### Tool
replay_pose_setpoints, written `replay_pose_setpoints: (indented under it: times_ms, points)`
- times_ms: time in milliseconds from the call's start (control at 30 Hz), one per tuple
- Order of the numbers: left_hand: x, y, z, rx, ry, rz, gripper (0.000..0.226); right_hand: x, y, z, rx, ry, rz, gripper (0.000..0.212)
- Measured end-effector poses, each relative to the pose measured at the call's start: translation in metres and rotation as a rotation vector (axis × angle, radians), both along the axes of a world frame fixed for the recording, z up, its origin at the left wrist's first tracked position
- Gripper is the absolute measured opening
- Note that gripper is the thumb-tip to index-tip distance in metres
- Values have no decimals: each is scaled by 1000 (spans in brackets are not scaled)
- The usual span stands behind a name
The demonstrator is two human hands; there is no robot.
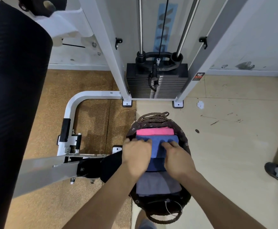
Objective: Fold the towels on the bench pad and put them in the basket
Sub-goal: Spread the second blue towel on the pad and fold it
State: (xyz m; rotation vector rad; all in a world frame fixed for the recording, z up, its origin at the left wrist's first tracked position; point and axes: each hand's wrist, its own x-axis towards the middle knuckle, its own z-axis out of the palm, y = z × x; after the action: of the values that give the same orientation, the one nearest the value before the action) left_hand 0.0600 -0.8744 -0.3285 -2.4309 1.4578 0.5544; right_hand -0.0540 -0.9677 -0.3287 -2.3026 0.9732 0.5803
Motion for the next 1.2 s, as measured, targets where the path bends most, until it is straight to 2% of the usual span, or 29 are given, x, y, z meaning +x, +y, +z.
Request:
replay_pose_setpoints:
  times_ms: [33, 133, 200, 300, 433, 567, 633, 733, 867, 933, 1000, 1100, 1200]
  points:
    - [0, -3, -1, 33, -15, -26, 28, 1, -2, -1, 17, -9, -17, 58]
    - [2, -6, -16, 61, 76, 75, 49, 5, -9, 2, 75, -80, -159, 49]
    - [-3, -9, -27, 69, 68, 118, 52, 7, -11, 4, 34, -92, -252, 45]
    - [-7, -8, -32, 41, 17, 138, 57, 8, -8, 9, -6, -30, -202, 49]
    - [-9, 5, -49, -87, 41, 61, 64, 8, -2, 8, 77, 102, -143, 66]
    - [-5, 4, -31, -70, 107, 144, 66, 10, -3, 11, 182, 106, -189, 67]
    - [-5, 8, -21, -74, 82, 186, 65, 8, -10, 19, 251, 64, -265, 62]
    - [-11, 19, -6, -57, 77, 212, 53, 3, -19, 32, 431, -43, -519, 52]
    - [-27, 28, -1, -39, 262, 326, 60, -7, -15, 43, 541, -107, -688, 41]
    - [-33, 28, 7, -72, 363, 396, 58, -12, -11, 53, 584, -114, -649, 37]
    - [-40, 27, 23, -149, 420, 512, 56, -19, -11, 66, 571, -197, -577, 31]
    - [-63, 34, 53, -323, 396, 686, 53, -41, -16, 88, 479, -345, -467, 25]
    - [-103, 53, 83, -514, 349, 767, 45, -71, -21, 107, 420, -388, -294, 25]
